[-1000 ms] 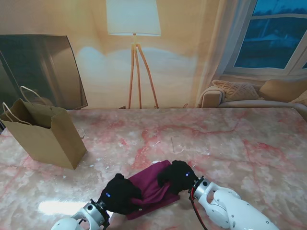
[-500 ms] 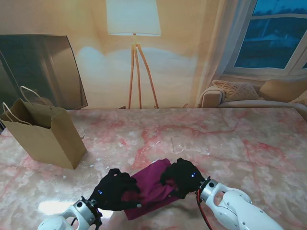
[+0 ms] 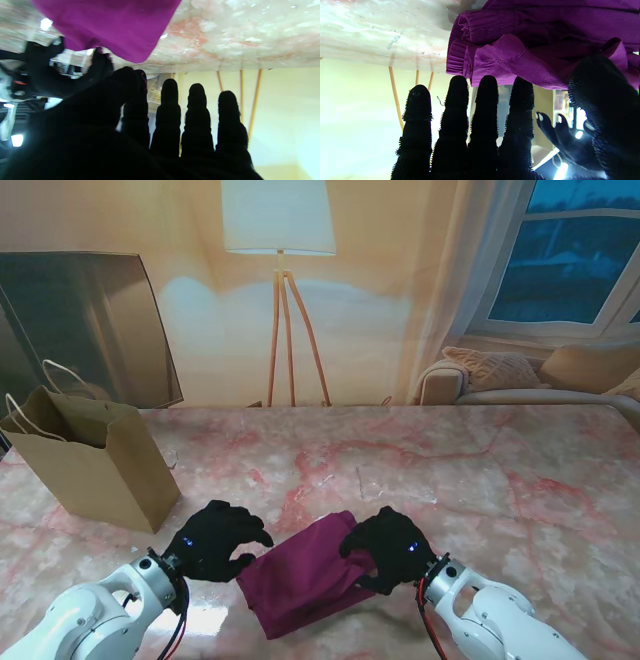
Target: Fold the socks and the shorts into the kraft paper bag
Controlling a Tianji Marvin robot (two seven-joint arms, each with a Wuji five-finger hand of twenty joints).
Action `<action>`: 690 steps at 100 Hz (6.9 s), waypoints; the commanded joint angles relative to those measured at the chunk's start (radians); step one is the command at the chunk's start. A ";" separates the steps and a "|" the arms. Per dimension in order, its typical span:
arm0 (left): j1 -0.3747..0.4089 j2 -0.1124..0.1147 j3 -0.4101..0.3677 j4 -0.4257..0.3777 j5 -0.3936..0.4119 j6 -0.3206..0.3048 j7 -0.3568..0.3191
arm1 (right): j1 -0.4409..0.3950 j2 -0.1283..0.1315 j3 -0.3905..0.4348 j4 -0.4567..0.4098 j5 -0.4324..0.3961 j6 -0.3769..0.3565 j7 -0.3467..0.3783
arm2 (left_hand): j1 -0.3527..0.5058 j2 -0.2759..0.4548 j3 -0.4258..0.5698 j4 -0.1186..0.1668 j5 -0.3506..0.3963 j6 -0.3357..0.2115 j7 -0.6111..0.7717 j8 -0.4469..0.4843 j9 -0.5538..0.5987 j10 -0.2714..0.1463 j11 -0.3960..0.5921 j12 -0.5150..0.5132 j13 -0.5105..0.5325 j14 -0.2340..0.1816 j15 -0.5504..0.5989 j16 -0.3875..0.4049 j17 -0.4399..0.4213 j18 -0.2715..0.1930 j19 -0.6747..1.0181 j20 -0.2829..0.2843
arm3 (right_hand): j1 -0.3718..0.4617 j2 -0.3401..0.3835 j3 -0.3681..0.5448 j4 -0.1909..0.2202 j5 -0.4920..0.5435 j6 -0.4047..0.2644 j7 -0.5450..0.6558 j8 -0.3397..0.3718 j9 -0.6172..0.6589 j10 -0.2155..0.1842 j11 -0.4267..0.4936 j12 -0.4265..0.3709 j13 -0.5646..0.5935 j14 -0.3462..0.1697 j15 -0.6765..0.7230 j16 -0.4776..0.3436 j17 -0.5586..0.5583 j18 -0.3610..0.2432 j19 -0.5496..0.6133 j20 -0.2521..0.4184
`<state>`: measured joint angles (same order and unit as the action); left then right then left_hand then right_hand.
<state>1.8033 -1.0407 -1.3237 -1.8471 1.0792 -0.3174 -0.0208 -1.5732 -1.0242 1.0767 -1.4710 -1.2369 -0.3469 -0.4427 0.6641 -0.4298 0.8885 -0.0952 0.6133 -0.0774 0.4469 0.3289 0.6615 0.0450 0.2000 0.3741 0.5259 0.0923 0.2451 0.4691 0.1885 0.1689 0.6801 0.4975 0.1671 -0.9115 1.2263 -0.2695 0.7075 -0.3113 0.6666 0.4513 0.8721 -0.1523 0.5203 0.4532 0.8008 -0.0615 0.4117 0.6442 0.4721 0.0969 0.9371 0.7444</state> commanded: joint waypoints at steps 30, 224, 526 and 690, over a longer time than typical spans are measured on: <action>-0.233 -0.029 0.251 0.230 -0.192 0.251 0.041 | -0.041 -0.019 0.038 -0.017 0.050 0.041 0.007 | -0.100 -0.047 0.036 -0.017 -0.212 0.224 -0.188 -0.124 -0.039 0.054 0.038 -0.026 0.072 0.016 0.049 -0.007 0.044 0.022 0.154 -0.067 | 0.006 0.071 -0.034 0.056 -0.030 0.032 -0.031 -0.005 -0.049 0.018 -0.018 -0.021 -0.033 -0.001 -0.038 -0.025 -0.031 0.027 -0.042 -0.012; -0.375 -0.062 0.434 0.319 -0.361 0.478 0.015 | -0.052 -0.033 0.059 0.011 0.096 0.080 -0.013 | 0.153 -0.286 0.034 -0.102 -0.161 0.355 -0.028 -0.033 0.593 -0.245 0.051 0.256 0.580 -0.093 0.326 0.181 0.340 -0.006 0.524 0.017 | 0.072 0.184 -0.078 0.087 -0.058 0.016 -0.045 -0.002 -0.038 0.016 -0.020 -0.024 -0.022 -0.002 -0.042 -0.026 -0.021 0.037 -0.044 -0.010; -0.431 -0.117 -0.282 -0.255 -0.740 0.962 0.027 | -0.023 -0.054 0.063 0.026 0.176 0.106 -0.001 | 0.274 -0.175 -0.026 -0.096 0.154 -0.205 0.510 0.442 0.573 -0.100 0.054 0.617 0.525 0.051 0.363 0.235 0.299 0.010 0.430 0.073 | 0.053 0.309 -0.148 0.116 -0.101 0.040 -0.074 -0.015 -0.055 0.037 -0.122 -0.156 -0.025 0.003 -0.139 -0.130 -0.066 0.029 -0.131 -0.103; -0.386 -0.026 -0.432 -0.113 -0.511 1.007 -0.244 | -0.009 -0.060 0.041 0.064 0.214 0.089 0.001 | 0.272 -0.173 -0.071 -0.077 0.120 -0.155 0.516 0.346 0.590 -0.058 0.014 0.507 0.526 0.039 0.351 0.198 0.288 0.017 0.411 0.097 | 0.052 0.307 -0.150 0.116 -0.104 0.028 -0.075 -0.013 -0.061 0.039 -0.123 -0.152 -0.026 0.009 -0.127 -0.113 -0.069 0.042 -0.124 -0.080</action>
<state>1.4070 -1.0785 -1.7462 -1.9632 0.5765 0.6957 -0.2727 -1.5750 -1.0784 1.1209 -1.4047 -1.0207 -0.2534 -0.4438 0.8960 -0.6553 0.8129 -0.2042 0.7419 -0.2424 0.9291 0.7015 1.1800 -0.0020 0.2069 0.8992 1.0246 0.1354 0.5842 0.6842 0.4764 0.1906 1.0842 0.5668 0.2323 -0.6079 1.0949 -0.2109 0.6325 -0.2730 0.6145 0.4389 0.8329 -0.1282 0.3992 0.3041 0.7837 -0.0592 0.2960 0.5218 0.4146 0.1206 0.8055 0.6443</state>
